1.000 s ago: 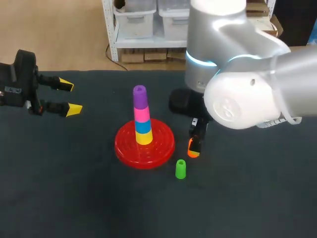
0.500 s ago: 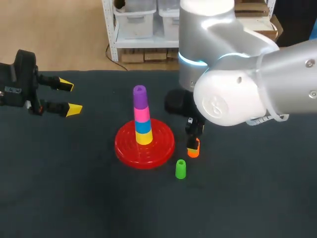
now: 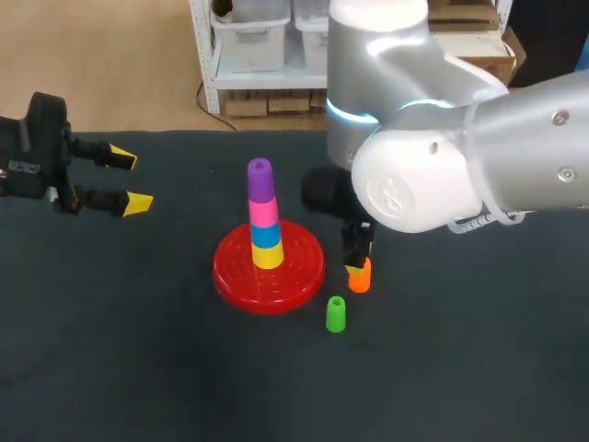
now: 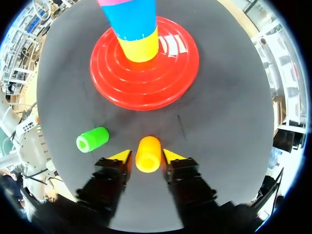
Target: Pick up and stack the cylinders on the red base in this order: pink,purple,orange,green
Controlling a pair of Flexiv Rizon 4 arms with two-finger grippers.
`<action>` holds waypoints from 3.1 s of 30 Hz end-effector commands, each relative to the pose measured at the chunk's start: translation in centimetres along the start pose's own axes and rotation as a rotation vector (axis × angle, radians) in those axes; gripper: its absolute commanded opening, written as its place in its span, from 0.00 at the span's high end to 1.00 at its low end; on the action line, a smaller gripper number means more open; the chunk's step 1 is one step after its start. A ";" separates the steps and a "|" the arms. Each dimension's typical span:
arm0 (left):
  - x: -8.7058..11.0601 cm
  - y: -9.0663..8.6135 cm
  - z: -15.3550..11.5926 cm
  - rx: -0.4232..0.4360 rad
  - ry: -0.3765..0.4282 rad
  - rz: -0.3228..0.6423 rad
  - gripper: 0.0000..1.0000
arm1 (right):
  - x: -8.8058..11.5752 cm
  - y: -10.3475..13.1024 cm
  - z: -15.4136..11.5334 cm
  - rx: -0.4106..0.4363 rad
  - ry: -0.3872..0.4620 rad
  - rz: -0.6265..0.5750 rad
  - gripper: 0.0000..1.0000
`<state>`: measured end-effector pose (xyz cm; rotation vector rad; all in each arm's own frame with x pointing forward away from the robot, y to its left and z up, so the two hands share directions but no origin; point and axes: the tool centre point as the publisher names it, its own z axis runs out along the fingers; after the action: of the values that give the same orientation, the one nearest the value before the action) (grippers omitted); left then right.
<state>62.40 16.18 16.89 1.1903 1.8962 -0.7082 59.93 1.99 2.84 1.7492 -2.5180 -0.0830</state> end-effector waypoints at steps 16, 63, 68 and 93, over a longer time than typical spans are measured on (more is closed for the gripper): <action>0.2 0.2 0.1 0.002 -0.003 0.003 0.00 | -0.1 -0.4 -12.6 0.135 -0.020 -0.038 1.00; 0.2 0.2 0.1 0.002 -0.003 0.003 0.00 | -13.7 1.1 -22.2 0.101 -0.008 -0.541 1.00; 0.2 0.2 0.1 0.002 -0.003 0.003 0.00 | -13.4 1.8 -22.2 0.090 -0.008 -0.546 1.00; 0.2 0.2 0.1 0.002 -0.003 0.003 0.00 | -13.4 2.2 -21.5 0.043 -0.027 -0.540 1.00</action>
<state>62.40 16.18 16.89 1.1903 1.8962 -0.7082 64.59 15.50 23.90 2.4009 -2.0006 -0.0743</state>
